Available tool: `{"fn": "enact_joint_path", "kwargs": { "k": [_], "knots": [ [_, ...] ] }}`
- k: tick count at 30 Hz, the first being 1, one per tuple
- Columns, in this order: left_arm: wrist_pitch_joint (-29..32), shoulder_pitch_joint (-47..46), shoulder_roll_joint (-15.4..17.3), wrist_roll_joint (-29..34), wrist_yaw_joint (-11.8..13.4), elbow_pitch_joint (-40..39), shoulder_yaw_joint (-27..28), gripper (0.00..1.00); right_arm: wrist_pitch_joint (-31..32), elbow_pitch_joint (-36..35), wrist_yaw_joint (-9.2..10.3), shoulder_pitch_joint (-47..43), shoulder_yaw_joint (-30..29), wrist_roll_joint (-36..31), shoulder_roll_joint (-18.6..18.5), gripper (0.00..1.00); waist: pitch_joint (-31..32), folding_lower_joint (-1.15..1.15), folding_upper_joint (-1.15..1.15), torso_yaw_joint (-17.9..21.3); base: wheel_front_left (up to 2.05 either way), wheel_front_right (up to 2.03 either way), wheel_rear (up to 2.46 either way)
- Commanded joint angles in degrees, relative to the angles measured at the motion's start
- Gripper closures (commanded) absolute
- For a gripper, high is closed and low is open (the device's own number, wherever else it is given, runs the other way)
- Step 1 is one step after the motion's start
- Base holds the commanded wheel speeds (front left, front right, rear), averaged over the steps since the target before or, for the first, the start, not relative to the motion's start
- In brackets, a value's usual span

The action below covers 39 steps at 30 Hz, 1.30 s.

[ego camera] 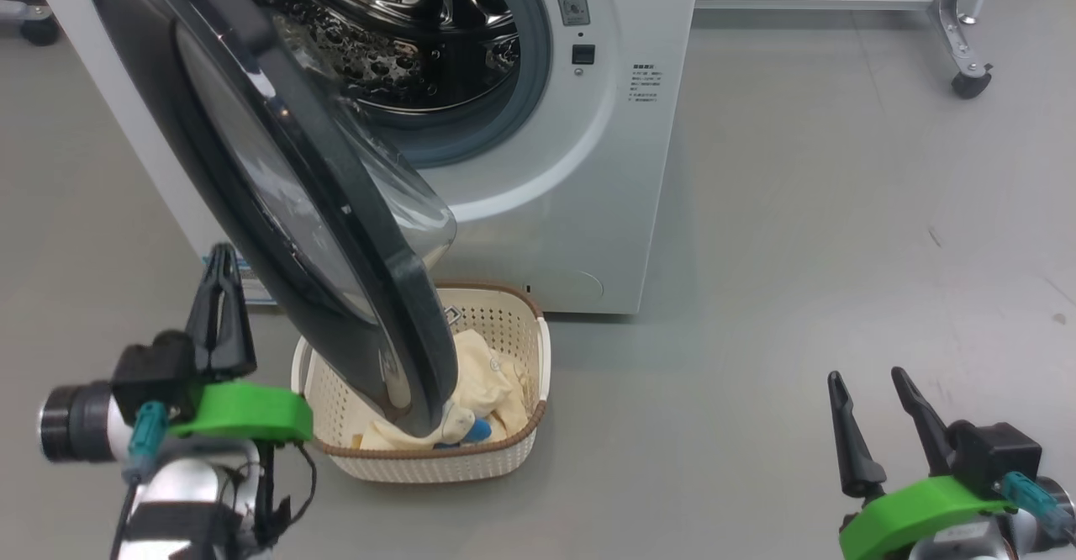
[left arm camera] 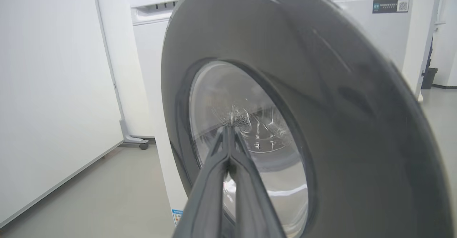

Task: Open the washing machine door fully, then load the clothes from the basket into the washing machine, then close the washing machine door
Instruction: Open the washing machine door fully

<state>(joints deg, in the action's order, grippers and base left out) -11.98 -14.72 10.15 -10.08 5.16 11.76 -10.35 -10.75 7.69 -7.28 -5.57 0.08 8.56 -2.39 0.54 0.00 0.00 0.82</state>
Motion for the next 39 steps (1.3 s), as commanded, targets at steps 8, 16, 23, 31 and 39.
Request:
{"fn": "enact_joint_path", "kwargs": {
  "k": [8, 16, 23, 31, 39],
  "knots": [
    [2.7, -9.5, 0.9, 1.9, 0.7, -13.7, 0.0, 1.00, -0.7, -1.2, -0.21, 2.2, 1.0, -0.1, -0.5, 0.00, -0.2, 0.00, 0.00, 0.1, 0.00, 0.00, 0.00],
    [7.6, -11.7, -3.8, 0.6, -2.8, -19.0, -8.9, 1.00, -1.1, -0.5, -0.21, 2.5, 1.2, 0.1, -0.5, 0.00, -0.4, 0.00, 0.00, 1.1, 0.00, 0.00, 0.00],
    [10.3, -9.5, -6.2, -3.0, -3.3, -15.3, -15.1, 1.00, -1.0, 0.1, -0.21, 2.7, 1.7, 0.1, -0.5, 0.00, -0.5, 0.00, 0.00, 2.1, 0.00, 0.00, 0.00],
    [10.5, -7.0, -7.1, -7.9, -2.4, -8.9, -20.0, 1.00, -0.7, 0.4, -0.21, 2.7, 1.9, -0.1, -0.5, 0.00, -0.6, 0.00, 0.00, 2.4, 0.00, 0.00, 0.00],
    [8.7, -7.0, -7.2, -10.5, -0.8, -2.9, -21.5, 1.00, -0.5, 0.5, -0.21, 2.7, 2.1, -0.1, -0.5, 0.00, -0.4, 0.00, 0.00, 2.3, 0.00, 0.00, 0.00]
  ]
}}
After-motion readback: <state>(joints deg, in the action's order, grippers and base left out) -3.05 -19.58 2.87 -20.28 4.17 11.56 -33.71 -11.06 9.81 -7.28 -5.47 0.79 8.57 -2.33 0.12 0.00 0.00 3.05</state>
